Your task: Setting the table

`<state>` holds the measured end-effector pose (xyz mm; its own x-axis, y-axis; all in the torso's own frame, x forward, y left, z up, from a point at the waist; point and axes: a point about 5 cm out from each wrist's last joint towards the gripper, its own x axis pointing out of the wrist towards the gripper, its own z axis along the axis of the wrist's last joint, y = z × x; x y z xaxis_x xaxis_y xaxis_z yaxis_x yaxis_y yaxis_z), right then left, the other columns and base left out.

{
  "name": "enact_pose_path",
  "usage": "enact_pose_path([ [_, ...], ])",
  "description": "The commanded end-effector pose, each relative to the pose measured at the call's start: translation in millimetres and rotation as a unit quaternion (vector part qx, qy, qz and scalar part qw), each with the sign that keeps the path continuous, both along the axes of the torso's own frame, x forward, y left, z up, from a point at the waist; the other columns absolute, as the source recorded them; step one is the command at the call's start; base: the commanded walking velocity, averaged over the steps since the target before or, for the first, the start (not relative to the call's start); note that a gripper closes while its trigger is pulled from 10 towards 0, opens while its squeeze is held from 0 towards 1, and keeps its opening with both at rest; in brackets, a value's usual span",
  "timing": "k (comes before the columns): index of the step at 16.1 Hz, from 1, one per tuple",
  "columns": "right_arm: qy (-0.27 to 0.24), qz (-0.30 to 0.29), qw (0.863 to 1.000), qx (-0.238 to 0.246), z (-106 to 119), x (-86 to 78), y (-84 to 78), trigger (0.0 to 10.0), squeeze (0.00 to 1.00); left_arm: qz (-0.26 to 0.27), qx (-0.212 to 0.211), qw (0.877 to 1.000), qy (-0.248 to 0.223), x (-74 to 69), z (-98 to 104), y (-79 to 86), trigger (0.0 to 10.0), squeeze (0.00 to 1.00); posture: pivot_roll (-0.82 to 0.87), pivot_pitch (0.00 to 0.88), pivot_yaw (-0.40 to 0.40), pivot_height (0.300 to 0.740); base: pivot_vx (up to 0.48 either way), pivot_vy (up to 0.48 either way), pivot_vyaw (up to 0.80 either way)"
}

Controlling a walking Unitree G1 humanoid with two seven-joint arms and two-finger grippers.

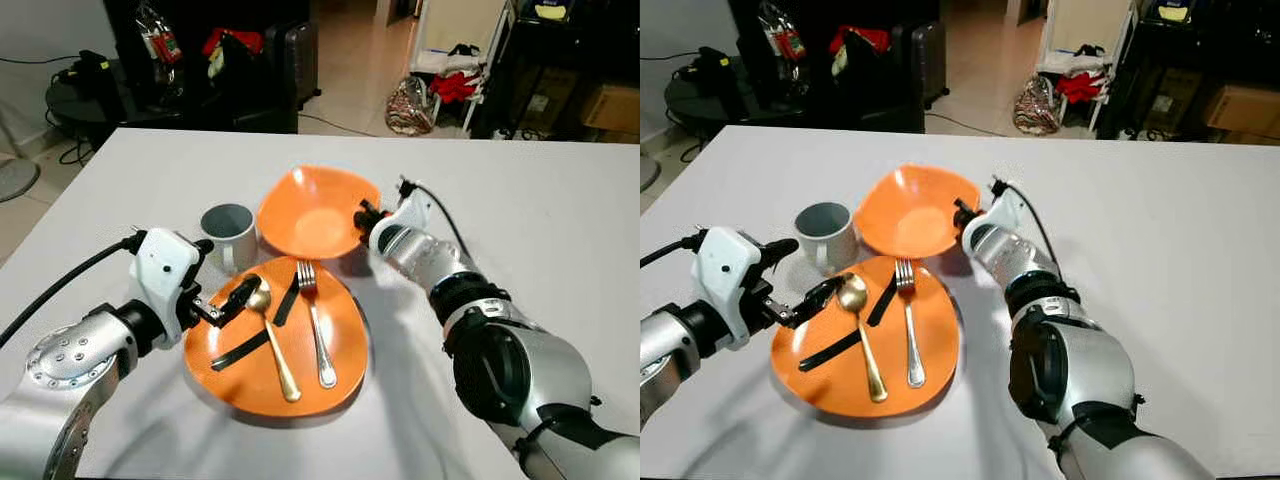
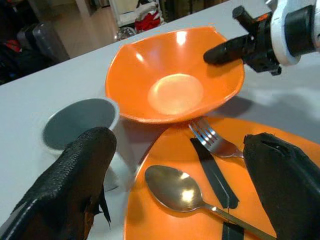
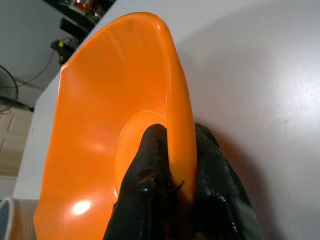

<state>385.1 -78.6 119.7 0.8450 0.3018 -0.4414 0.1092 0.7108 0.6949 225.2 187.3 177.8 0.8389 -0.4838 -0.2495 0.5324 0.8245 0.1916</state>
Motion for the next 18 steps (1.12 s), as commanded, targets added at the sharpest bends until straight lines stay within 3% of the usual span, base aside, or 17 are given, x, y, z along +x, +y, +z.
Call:
enact_pose_path([
  [1, -0.011, 0.001, 1.0, 0.002, 3, 1.0, 3.1, 10.0, 0.0, -0.003, 0.006, 1.0, 0.001, -2.1, 1, -1.8, 10.0, 0.0, -0.03, 0.01, -0.008, 0.74, 0.0, 0.0, 0.0],
  [6, -0.012, 0.004, 1.0, -0.003, -1, -0.9, 6.8, 10.0, 0.0, -0.003, 0.007, 1.0, 0.002, -2.1, 1, -2.4, 10.0, 0.0, -0.03, 0.017, -0.008, 0.74, 0.0, 0.0, 0.0],
  [10, -0.01, -0.03, 0.999, 0.027, -1, 0.1, 2.2, 10.0, 0.0, -0.003, 0.008, 1.0, 0.0, -1.5, 2, -2.4, 10.0, 0.0, -0.02, 0.02, -0.006, 0.74, 0.0, 0.0, 0.0],
  [18, 0.002, -0.055, 0.998, 0.03, -11, -2.9, -4.5, 10.0, 0.0, -0.012, 0.015, 1.0, 0.006, -5.0, 7, -0.3, 10.0, 0.0, 0.02, 0.063, 0.02, 0.74, 0.0, 0.0, 0.0],
])
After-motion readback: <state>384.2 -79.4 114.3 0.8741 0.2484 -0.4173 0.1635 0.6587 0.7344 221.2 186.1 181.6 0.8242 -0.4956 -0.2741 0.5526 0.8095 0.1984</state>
